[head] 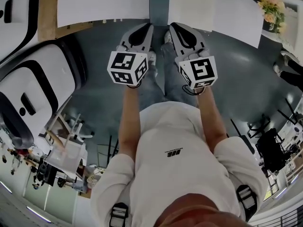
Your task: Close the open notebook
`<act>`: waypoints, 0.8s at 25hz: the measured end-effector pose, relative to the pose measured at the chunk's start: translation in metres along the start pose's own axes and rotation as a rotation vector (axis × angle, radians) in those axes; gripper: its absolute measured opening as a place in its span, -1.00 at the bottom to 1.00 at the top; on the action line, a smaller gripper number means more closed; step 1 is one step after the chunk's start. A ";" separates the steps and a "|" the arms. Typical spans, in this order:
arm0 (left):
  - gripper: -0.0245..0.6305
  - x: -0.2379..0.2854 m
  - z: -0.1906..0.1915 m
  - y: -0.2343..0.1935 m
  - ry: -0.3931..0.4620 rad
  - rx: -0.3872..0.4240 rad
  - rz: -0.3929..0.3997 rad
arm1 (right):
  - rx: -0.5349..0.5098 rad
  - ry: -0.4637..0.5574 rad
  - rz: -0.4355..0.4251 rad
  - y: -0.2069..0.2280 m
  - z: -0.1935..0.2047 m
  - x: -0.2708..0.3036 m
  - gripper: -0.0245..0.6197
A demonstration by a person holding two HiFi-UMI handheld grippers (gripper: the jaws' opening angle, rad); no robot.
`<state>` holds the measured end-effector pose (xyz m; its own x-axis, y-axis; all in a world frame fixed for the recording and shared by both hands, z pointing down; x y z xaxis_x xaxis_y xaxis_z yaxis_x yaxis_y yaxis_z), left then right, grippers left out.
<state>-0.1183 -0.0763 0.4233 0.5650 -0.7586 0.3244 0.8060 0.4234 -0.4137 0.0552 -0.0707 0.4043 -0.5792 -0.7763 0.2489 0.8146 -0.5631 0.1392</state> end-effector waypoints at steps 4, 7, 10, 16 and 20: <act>-0.93 0.000 -0.007 0.011 -0.003 0.025 0.024 | 0.003 0.014 0.031 0.005 -0.005 -0.010 -0.93; -0.93 0.005 -0.012 0.020 -0.008 0.043 0.048 | 0.008 0.022 0.053 0.012 -0.007 -0.016 -0.93; -0.93 0.007 -0.016 0.027 -0.015 0.063 0.070 | 0.012 0.029 0.075 0.016 -0.008 -0.023 -0.93; -0.93 0.012 -0.021 0.043 -0.021 0.097 0.105 | 0.025 0.042 0.117 0.023 -0.007 -0.038 -0.93; -0.93 0.017 -0.023 0.055 -0.030 0.131 0.131 | 0.037 0.046 0.148 0.029 -0.005 -0.049 -0.93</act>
<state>-0.0681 -0.0775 0.3863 0.6700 -0.6784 0.3014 0.7403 0.5800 -0.3400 0.1066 -0.0503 0.3910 -0.4528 -0.8627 0.2251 0.8913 -0.4313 0.1398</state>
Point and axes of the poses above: the fingertips, and each gripper's own axes: x forward along the fingers, y to its right, z out of its underside, the point moved 10 cm from there along -x, backward along the fingers, and after that the axes turned 13 degrees about y, right-handed, at the moved point
